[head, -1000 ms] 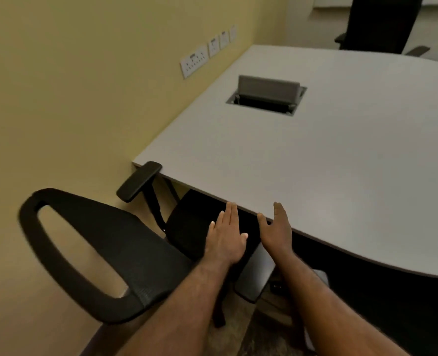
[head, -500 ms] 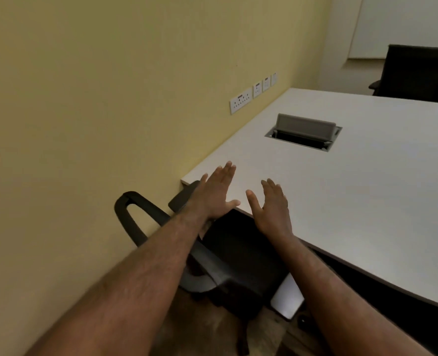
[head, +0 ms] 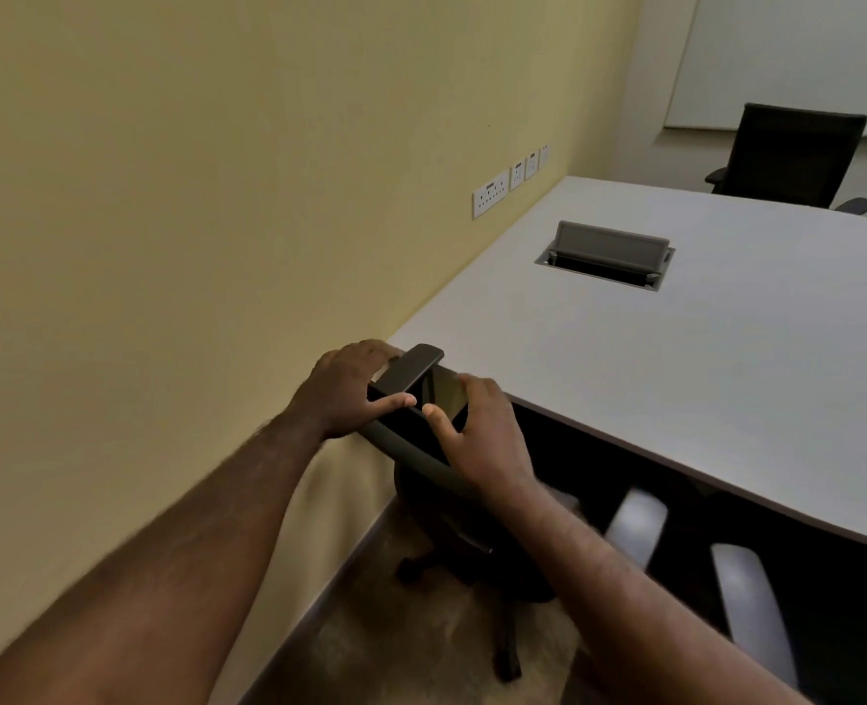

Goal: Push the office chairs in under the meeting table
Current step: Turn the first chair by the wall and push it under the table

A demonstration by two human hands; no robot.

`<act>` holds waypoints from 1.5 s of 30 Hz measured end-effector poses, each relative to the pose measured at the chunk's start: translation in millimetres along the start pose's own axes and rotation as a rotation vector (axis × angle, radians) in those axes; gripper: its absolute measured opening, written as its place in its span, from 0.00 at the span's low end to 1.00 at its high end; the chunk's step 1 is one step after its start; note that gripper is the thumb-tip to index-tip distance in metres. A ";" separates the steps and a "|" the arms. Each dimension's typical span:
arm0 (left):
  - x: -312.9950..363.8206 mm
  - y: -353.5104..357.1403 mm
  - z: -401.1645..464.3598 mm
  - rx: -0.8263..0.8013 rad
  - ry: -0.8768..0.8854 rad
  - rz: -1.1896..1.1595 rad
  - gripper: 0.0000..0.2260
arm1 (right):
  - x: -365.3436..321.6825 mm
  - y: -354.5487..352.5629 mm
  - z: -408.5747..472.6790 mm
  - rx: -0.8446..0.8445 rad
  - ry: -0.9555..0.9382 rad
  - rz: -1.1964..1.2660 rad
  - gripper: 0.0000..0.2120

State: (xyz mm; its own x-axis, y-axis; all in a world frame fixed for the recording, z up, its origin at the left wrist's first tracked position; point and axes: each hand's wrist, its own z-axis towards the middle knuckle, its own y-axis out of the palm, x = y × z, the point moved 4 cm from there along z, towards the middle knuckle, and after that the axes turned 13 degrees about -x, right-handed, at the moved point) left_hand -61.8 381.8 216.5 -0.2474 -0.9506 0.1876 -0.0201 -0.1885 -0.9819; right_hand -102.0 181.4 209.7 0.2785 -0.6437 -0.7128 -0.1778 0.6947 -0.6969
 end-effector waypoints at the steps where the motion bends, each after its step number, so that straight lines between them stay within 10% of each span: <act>1: -5.3 3.8 -5.6 0.000 0.022 -0.001 0.32 | -4.2 8.1 -3.4 -0.014 0.011 -0.028 0.22; 16: -18.7 70.0 -17.5 -0.021 0.115 -0.004 0.27 | -0.8 55.4 -30.3 -0.212 0.295 -0.486 0.17; 45: 80.4 85.1 -142.7 0.209 -0.096 0.040 0.22 | 24.9 21.0 -138.1 -0.354 0.108 -0.519 0.07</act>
State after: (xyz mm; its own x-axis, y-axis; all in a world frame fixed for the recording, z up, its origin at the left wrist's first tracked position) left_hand -221.7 324.6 144.1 -0.1507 -0.9756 0.1599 0.1918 -0.1875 -0.9634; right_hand -229.1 135.6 166.4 0.3186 -0.9096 -0.2668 -0.3521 0.1478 -0.9242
